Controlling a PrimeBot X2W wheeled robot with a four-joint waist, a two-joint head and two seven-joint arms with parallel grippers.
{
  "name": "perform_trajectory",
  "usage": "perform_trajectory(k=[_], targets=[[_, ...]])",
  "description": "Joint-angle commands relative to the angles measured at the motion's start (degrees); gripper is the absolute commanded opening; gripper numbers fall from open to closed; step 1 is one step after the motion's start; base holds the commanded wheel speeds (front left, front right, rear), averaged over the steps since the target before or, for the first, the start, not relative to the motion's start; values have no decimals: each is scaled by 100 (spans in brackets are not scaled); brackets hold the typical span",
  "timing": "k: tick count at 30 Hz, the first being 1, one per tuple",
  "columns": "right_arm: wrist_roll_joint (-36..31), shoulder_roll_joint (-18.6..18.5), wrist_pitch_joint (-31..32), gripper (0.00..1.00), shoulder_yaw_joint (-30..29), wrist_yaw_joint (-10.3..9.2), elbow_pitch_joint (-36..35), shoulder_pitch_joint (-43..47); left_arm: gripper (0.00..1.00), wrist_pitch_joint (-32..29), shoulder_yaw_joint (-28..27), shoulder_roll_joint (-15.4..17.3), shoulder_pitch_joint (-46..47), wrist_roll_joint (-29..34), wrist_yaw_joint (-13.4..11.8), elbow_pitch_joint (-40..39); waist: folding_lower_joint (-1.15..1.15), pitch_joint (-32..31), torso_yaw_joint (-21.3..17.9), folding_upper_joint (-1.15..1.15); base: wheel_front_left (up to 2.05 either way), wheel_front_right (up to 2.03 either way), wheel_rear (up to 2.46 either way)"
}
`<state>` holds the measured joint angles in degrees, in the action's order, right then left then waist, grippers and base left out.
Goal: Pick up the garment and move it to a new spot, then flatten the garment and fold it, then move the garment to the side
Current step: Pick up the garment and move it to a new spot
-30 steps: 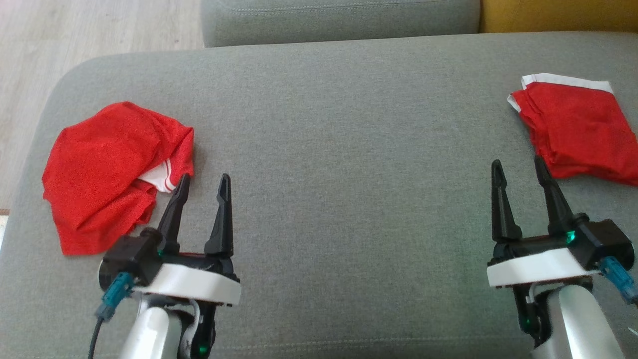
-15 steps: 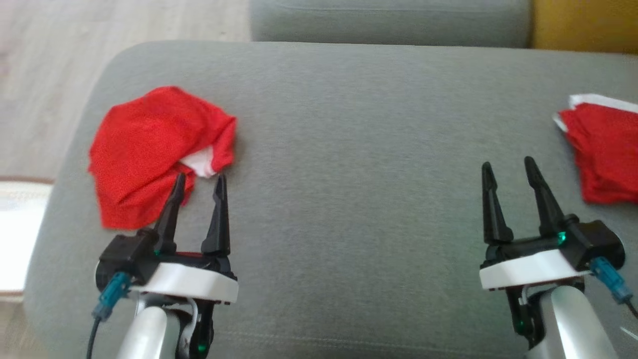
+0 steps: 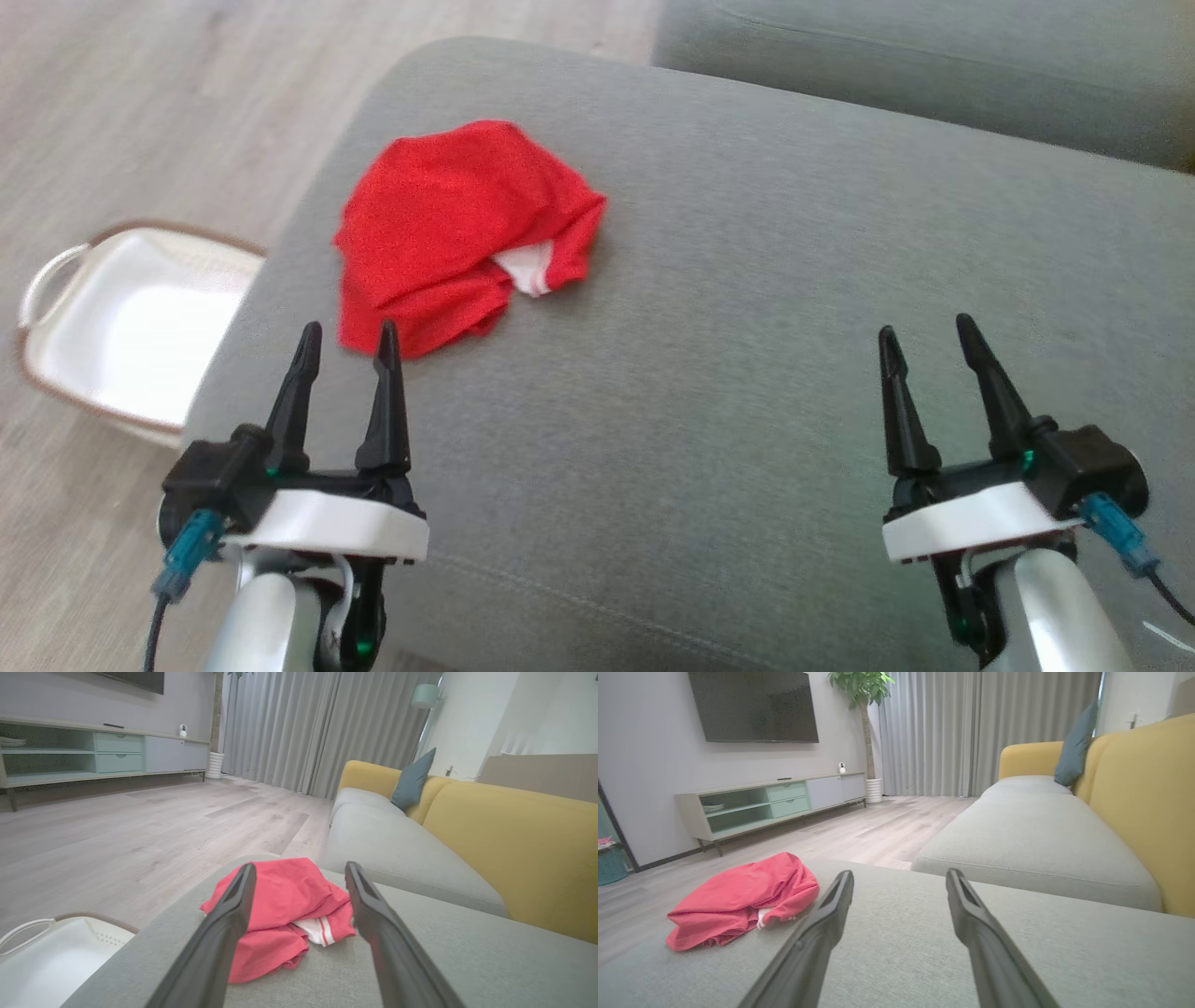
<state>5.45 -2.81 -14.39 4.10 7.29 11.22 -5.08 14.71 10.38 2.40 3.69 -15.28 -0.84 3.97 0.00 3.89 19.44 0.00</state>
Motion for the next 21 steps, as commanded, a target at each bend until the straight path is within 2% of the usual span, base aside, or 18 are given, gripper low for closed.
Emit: perform_trajectory(k=[1,11,16,21], targets=[[6,-7,-61,100,175,20,-142,-79,100,29,-209,48,100,26,-20,-209,0,-31,289,0,0,0,0],[74,-7,-61,100,283,20,-102,-30,100,29,-323,48,25,55,10,-250,0,-35,541,0,0,0,0],[32,-7,-61,100,299,20,-115,-76,100,29,-527,48,101,50,37,-258,0,109,462,0,0,0,0],[-133,-7,-52,100,76,20,-195,-211,100,29,-806,49,348,209,154,-93,0,411,324,0,0,0,0]])
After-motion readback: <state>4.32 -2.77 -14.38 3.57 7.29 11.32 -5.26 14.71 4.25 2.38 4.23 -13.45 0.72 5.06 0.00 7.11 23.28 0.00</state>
